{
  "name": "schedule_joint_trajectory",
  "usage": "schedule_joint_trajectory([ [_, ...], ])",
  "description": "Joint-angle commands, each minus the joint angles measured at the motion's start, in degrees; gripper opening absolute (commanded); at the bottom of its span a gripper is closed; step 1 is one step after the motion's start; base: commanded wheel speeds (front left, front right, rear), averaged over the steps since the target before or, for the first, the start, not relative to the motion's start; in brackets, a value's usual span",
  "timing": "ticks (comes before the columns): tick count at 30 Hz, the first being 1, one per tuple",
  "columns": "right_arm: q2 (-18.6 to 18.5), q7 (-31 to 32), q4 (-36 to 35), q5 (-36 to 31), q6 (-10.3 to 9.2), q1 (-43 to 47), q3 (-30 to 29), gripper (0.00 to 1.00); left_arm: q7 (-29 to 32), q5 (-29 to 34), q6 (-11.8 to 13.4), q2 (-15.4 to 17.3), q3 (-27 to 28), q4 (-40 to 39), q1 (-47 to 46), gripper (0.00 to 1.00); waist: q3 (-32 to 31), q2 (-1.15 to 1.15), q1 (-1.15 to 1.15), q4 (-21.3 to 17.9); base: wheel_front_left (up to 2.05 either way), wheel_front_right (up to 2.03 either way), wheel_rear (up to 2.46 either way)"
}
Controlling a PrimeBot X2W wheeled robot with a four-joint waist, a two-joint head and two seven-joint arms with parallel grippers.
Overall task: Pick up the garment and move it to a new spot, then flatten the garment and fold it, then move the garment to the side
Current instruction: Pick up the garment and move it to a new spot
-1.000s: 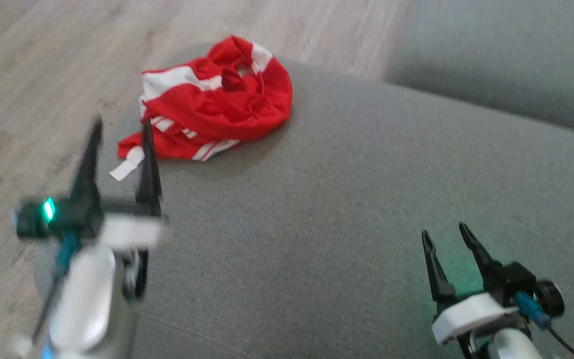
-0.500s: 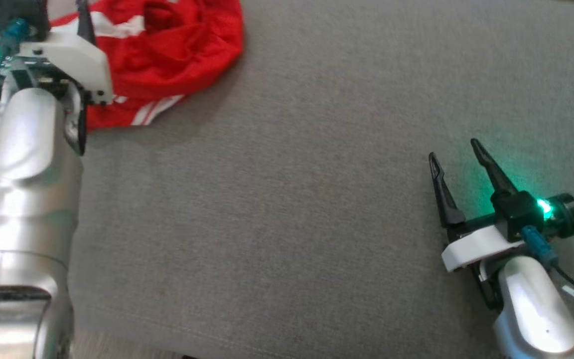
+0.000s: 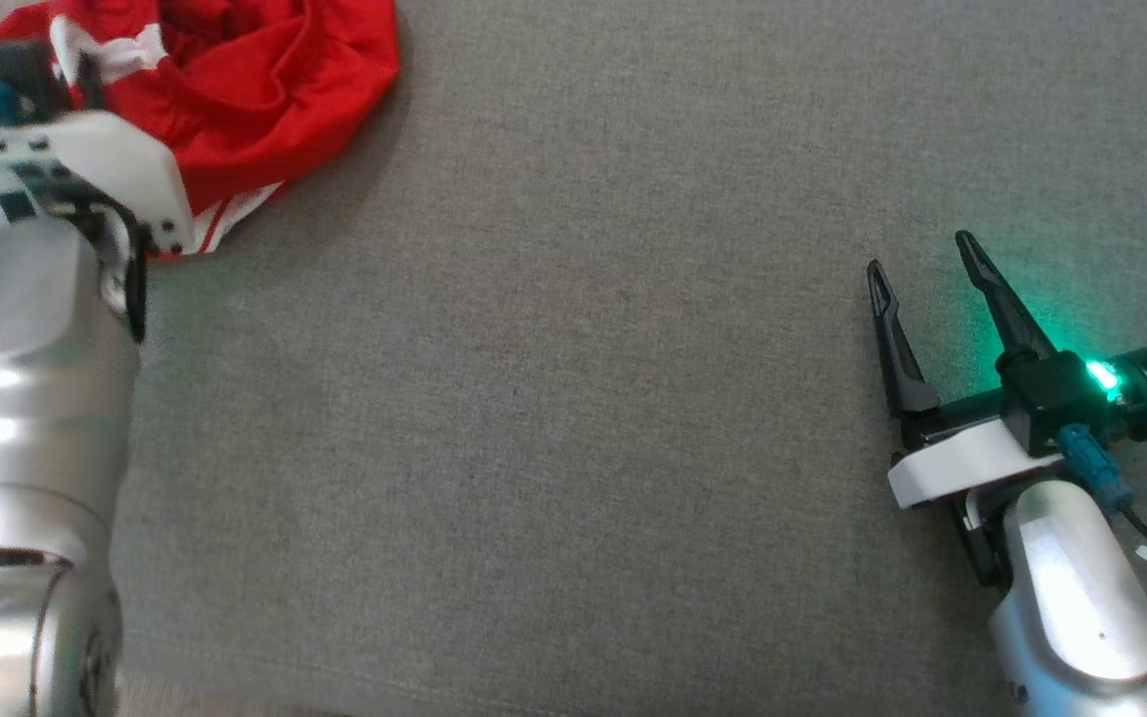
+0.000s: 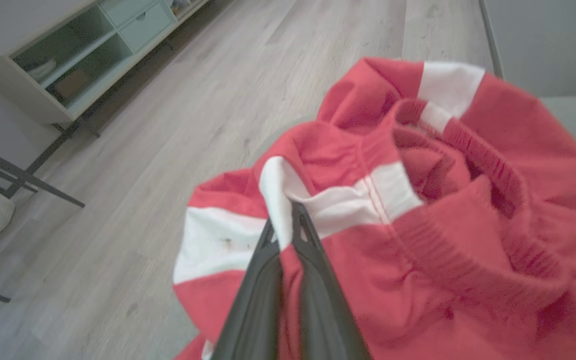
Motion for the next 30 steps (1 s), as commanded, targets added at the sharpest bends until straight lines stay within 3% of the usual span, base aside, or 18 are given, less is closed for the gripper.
schedule_joint_trajectory([
  [1, 0.7, 0.0, 0.1, -0.1, -0.04, 0.3, 1.4, 1.00, -1.3, 0.1, -0.1, 3.7, 0.4, -1.6, -3.2, 0.00, -1.2, 0.00, 0.00, 0.1, 0.00, 0.00, 0.00],
  [11, 2.4, 0.0, 1.1, 2.5, -0.04, 2.8, 1.6, 1.00, -8.1, 5.0, -2.9, 3.9, -6.4, -4.0, -10.7, 0.00, -13.5, 0.00, 0.00, -4.4, 0.00, 0.00, 0.00],
  [20, 2.6, 0.0, 0.3, 8.8, -0.04, 6.7, 1.9, 1.00, -9.6, 7.0, -6.6, 0.3, -11.6, -9.0, -15.6, 0.00, -23.1, 0.00, 0.00, -16.2, 0.00, 0.00, 0.00],
  [27, 2.6, 0.0, -0.3, 10.5, -0.04, 8.8, 1.6, 1.00, -9.1, 4.6, -8.2, -2.8, -12.5, -13.9, -16.1, 0.00, -25.4, 0.00, 0.00, -26.1, 0.00, 0.00, 0.00],
  [30, 2.6, 0.0, -0.4, 10.7, -0.04, 8.9, 1.4, 1.00, -8.9, 3.7, -8.4, -3.1, -12.5, -15.2, -15.5, 0.00, -25.5, 0.00, 0.00, -28.5, 0.00, 0.00, 0.00],
])
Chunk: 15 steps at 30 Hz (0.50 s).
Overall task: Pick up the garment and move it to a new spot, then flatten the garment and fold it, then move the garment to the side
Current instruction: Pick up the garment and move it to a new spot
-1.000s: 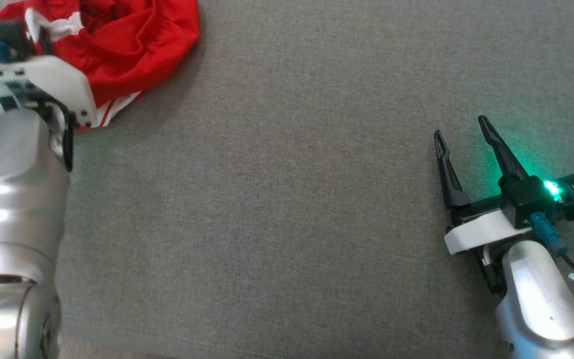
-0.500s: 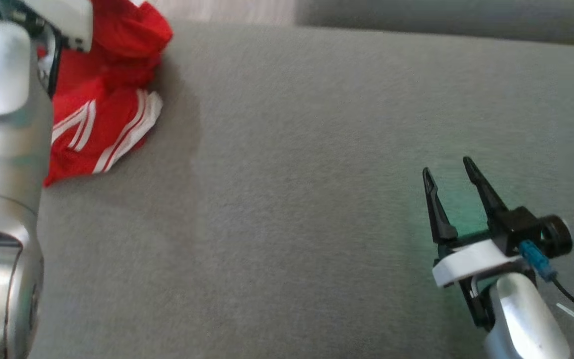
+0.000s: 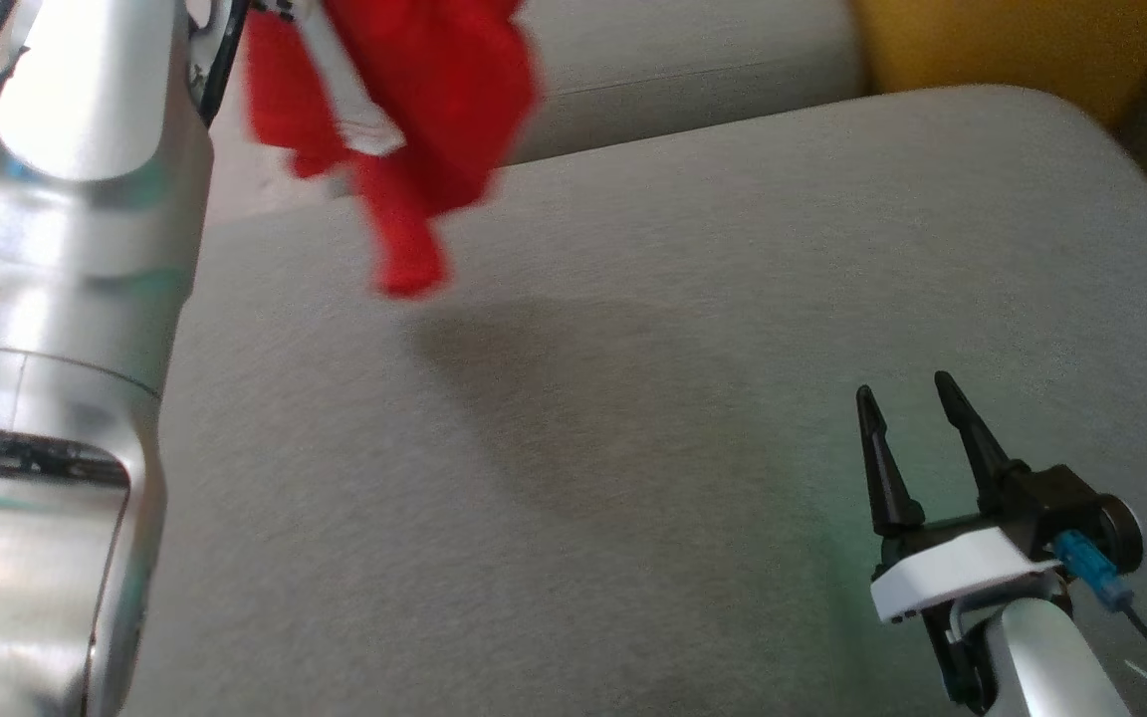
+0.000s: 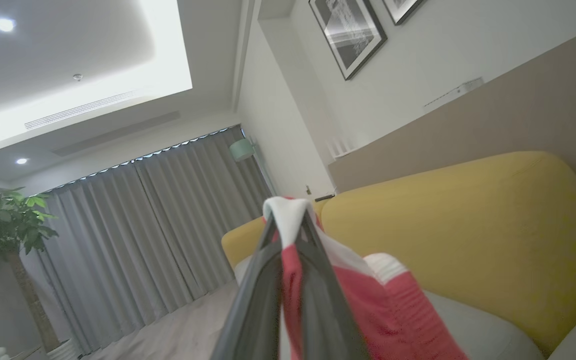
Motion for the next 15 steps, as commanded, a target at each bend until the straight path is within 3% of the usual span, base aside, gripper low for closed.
schedule_joint_trajectory([
  [1, 0.1, -0.2, -2.0, 0.6, -0.04, -1.1, 1.2, 1.00, 0.3, -0.8, 0.0, 2.0, 0.7, -2.5, -2.6, 0.00, -2.3, 0.00, 0.01, -6.3, 0.00, 0.00, 0.00],
  [6, 0.1, -0.2, -2.5, 1.6, -0.04, -0.8, 1.1, 1.00, 1.6, -3.9, -0.6, 1.0, 0.0, -3.3, 4.1, 0.00, -1.7, 0.00, 0.01, -9.9, 0.00, 0.00, 0.00],
  [12, 0.1, -0.2, -3.1, 3.7, -0.04, -0.7, 1.8, 1.00, 1.4, -7.9, -0.8, 0.6, -1.8, -0.3, 20.9, 0.00, 0.9, 0.00, 0.01, -11.8, 0.00, 0.00, 0.00],
  [13, 0.1, -0.2, -3.1, 3.9, -0.04, -0.8, 2.1, 1.00, 0.5, -8.8, -0.9, 0.4, -1.6, 0.3, 23.8, 0.33, 1.4, 0.00, 0.01, -11.9, 0.00, 0.00, 0.00],
  [14, 0.1, -0.2, -3.1, 4.0, -0.04, -0.9, 2.3, 1.00, -1.2, -9.5, -0.6, 0.4, -1.2, 0.1, 26.3, 1.00, 1.9, 0.00, 0.01, -11.9, 0.00, 0.00, 0.00],
  [15, 0.1, -0.2, -3.1, 4.2, -0.04, -1.0, 2.5, 1.00, -2.2, -10.3, 0.3, 0.5, -0.4, 0.2, 29.0, 1.00, 2.3, 0.00, 0.01, -11.9, 0.00, 0.00, 0.00],
])
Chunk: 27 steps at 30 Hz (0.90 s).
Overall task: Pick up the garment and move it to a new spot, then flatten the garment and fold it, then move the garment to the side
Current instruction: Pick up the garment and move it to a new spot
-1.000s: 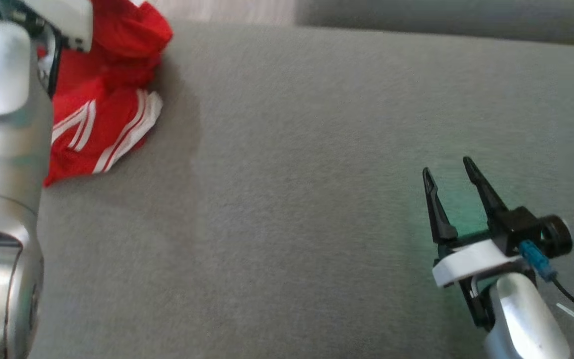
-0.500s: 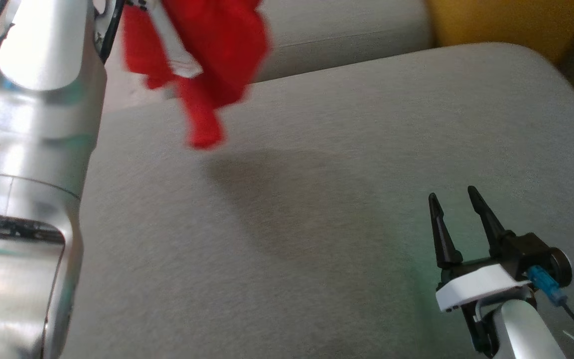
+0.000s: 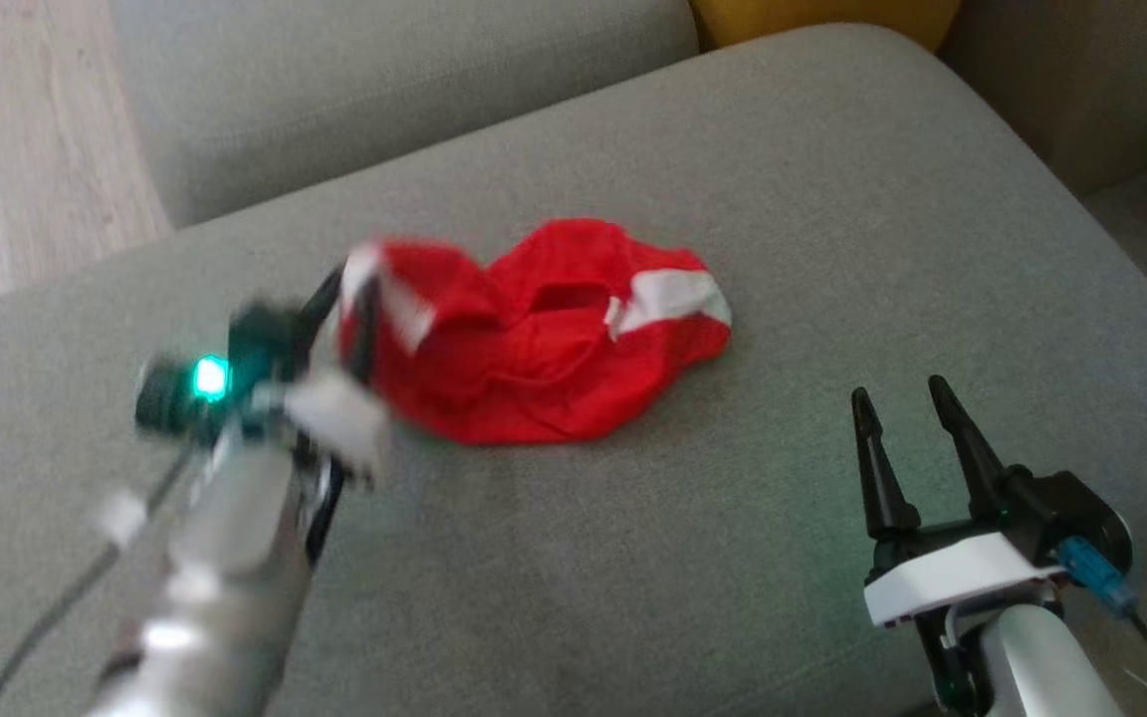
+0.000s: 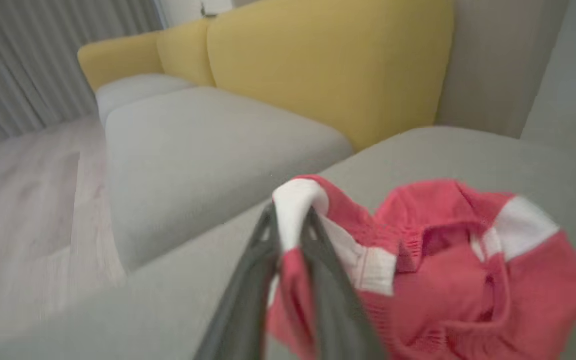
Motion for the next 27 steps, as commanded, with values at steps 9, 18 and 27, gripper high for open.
schedule_joint_trajectory([
  [9, 0.0, -0.2, -1.7, -0.4, -0.04, -0.2, 0.7, 1.00, -1.9, 0.0, 11.4, -0.5, 8.0, -29.0, 20.5, 1.00, -0.1, 0.00, -0.02, 7.5, 0.00, 0.00, 0.00],
  [18, 0.0, -0.2, -1.4, -1.8, -0.04, 3.4, 0.2, 1.00, -1.9, 2.8, 16.2, -1.9, 7.6, -49.9, 38.0, 1.00, -5.1, 0.00, -0.02, 19.1, 0.00, 0.00, 0.00],
  [27, 0.0, -0.2, -3.6, -1.8, -0.04, 7.8, -0.6, 1.00, -1.9, 3.9, 20.3, -1.9, 6.7, -56.2, 45.8, 1.00, -8.1, 0.00, -0.02, 23.1, 0.00, 0.00, 0.00],
])
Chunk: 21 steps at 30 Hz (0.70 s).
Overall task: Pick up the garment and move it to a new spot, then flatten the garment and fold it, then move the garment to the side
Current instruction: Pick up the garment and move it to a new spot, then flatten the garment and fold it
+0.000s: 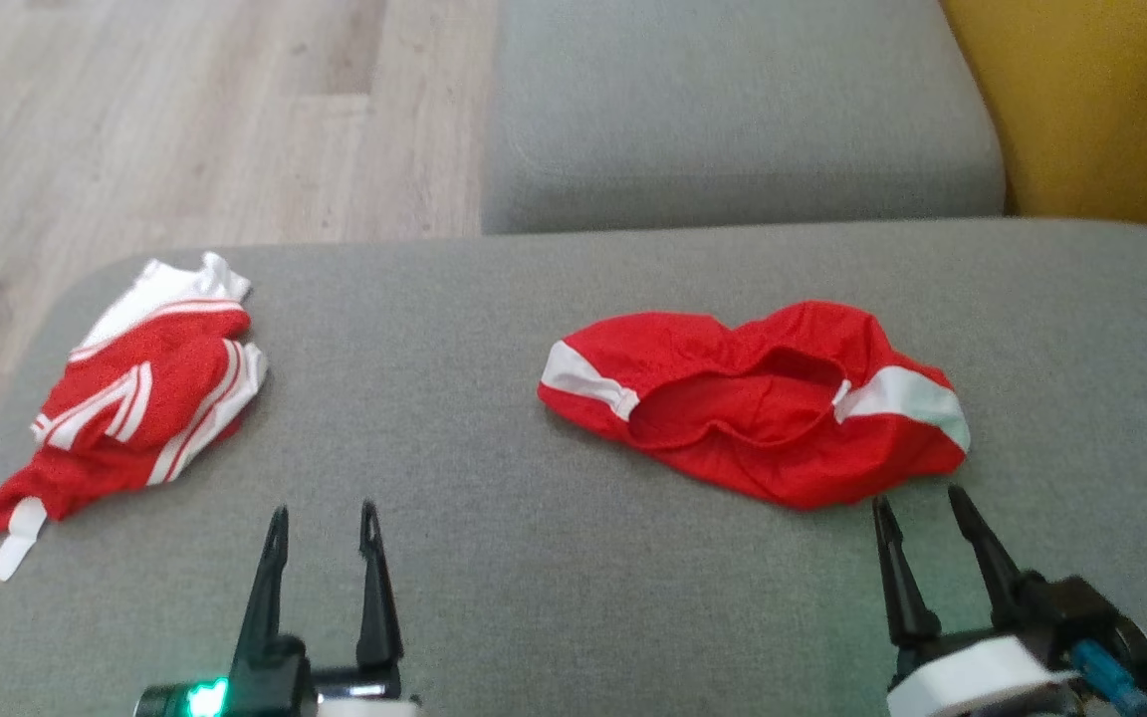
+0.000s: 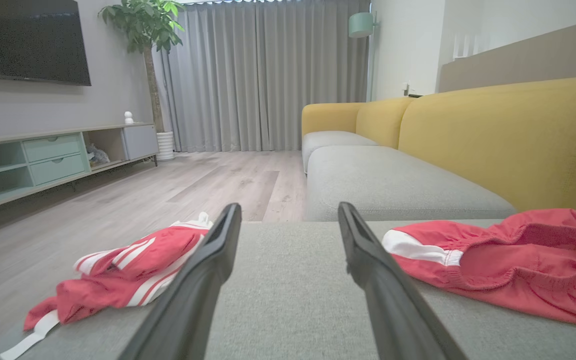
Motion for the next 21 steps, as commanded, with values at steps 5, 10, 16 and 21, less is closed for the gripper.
schedule_joint_trajectory([
  [5, -0.2, -0.2, -3.3, -1.0, -0.04, 2.0, 0.0, 1.00, -0.5, -1.7, -1.1, -0.1, 1.9, -3.0, 1.6, 1.00, -2.3, 0.00, 0.01, 1.6, 0.00, 0.00, 0.00],
  [10, -0.2, -0.2, -4.1, -0.9, -0.04, 3.6, -1.2, 1.00, -0.5, -0.9, -3.3, -0.1, 1.3, -2.0, 3.1, 1.00, -2.7, 0.00, 0.01, 1.5, 0.00, 0.00, 0.00],
  [16, -0.2, -0.2, -5.0, -0.8, -0.04, 3.8, -1.3, 1.00, -0.5, -0.2, -4.1, -0.1, 1.1, 0.7, 3.5, 1.00, -3.1, 0.00, 0.01, 1.0, 0.00, 0.00, 0.00],
  [21, -0.2, -0.2, -5.6, -0.5, -0.04, 3.6, -1.4, 1.00, -0.5, -0.4, -4.0, -0.1, 1.1, 1.5, 3.2, 1.00, -3.0, 0.00, 0.01, 0.7, 0.00, 0.00, 0.00],
])
